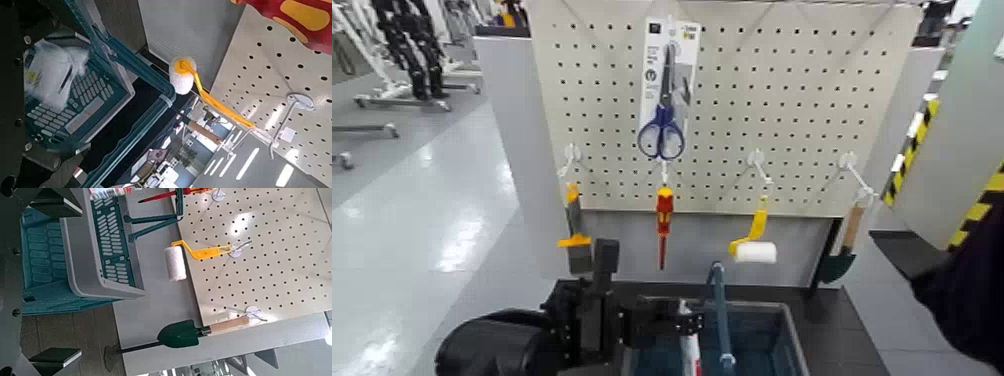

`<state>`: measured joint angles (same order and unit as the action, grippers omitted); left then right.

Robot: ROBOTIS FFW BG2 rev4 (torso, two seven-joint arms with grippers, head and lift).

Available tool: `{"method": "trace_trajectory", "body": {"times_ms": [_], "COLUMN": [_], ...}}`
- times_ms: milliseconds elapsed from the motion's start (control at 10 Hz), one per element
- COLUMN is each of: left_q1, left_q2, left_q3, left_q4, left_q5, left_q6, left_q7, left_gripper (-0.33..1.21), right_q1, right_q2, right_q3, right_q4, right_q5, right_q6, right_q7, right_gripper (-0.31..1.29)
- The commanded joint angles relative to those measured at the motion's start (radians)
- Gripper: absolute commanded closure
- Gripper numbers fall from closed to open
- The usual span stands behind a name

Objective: Put the red glue tube into the crate.

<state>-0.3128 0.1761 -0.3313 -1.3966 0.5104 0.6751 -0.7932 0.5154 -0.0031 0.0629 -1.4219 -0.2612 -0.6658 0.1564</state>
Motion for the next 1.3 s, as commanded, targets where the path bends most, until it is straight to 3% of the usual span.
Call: {"method": "trace_trajectory", "body": {"times_ms": [100, 400, 600, 800, 1100, 1300], "left_q1": [0.0, 0.009, 0.064, 0.156, 0.331, 0.44], "left_q2": [0.0, 0.0, -0.001, 0.005, 0.013, 0.04], "left_q3": [0.001, 0.008, 0.049, 0.09, 0.152, 0.161], "left_q4": [-0.001, -0.038, -0.168, -0.311, -0.453, -0.473], "left_q5": [-0.001, -0.052, -0.158, -0.277, -0.357, -0.397], "left_q6": [-0.003, -0.026, -0.034, -0.089, -0.18, -0.332], "left_q7": [0.0, 0.006, 0.049, 0.144, 0.362, 0.473], "left_gripper": [-0.22, -0.22, -0.21, -0.2, -0.19, -0.17], "right_q1": [0.0, 0.002, 0.002, 0.003, 0.006, 0.006], "right_q2": [0.124, 0.123, 0.123, 0.123, 0.12, 0.12], "right_q3": [0.0, 0.0, 0.0, 0.0, 0.002, 0.003], "right_q4": [0.0, 0.0, 0.0, -0.002, -0.003, -0.005], "right_q5": [0.0, 0.0, 0.0, 0.0, -0.006, -0.007], "right_q6": [0.0, 0.0, 0.0, 0.0, 0.0, 0.0], "right_q7": [0.0, 0.0, 0.0, 0.0, 0.0, 0.0], "right_gripper": [0.06, 0.06, 0.06, 0.06, 0.06, 0.06]}}
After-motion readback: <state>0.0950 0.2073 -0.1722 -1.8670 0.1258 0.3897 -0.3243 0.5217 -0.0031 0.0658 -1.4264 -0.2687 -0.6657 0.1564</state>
